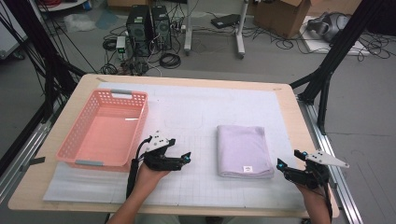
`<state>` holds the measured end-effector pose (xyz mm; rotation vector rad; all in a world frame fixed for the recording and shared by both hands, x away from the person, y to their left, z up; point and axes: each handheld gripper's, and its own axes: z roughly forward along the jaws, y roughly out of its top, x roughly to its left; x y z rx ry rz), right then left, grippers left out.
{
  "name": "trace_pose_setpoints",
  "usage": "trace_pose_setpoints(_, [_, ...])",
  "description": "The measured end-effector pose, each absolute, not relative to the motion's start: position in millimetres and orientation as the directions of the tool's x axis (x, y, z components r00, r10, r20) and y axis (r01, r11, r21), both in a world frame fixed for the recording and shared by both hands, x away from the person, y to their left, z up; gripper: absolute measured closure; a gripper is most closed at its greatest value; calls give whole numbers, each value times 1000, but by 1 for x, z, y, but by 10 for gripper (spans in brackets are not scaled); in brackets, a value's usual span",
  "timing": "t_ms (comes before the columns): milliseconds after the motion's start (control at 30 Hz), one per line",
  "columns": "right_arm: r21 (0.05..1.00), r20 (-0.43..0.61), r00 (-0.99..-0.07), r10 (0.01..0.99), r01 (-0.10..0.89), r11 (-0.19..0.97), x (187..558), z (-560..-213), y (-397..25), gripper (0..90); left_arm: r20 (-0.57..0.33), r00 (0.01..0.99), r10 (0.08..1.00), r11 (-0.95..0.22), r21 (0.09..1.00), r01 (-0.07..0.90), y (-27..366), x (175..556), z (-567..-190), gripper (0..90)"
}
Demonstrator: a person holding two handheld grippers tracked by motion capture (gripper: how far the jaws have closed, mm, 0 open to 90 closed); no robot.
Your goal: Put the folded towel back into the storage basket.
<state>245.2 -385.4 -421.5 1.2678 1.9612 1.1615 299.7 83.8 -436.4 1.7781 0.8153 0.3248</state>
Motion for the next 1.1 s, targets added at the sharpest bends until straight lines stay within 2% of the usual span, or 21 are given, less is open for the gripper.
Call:
trace_pose_setpoints(167, [871, 22, -425, 905, 453, 192, 246, -422, -384, 199, -141, 737, 661, -213, 906, 365, 74, 304, -432, 193])
trace_pose_setpoints(267, [872, 21, -426, 904, 450, 192, 246, -421, -383, 199, -158, 747, 646, -223, 897, 382, 67, 308, -427, 208])
trace_pose_setpoints(367, [873, 22, -428, 903, 449, 192, 246, -421, -383, 198, -207, 753, 624, -198, 891, 409, 58, 313, -423, 185])
trace_pose_setpoints(633, [873, 25, -423, 906, 450, 186, 246, -421, -384, 198, -226, 766, 601, -205, 884, 421, 28, 328, -416, 202])
trace_pose_setpoints(867, [872, 31, -423, 906, 453, 182, 246, -420, -384, 197, -240, 773, 587, -264, 846, 463, 1, 338, -422, 207])
trace_pose_setpoints(1100, [873, 31, -425, 904, 453, 183, 247, -421, -385, 196, -306, 758, 576, -257, 812, 524, -17, 345, -432, 208])
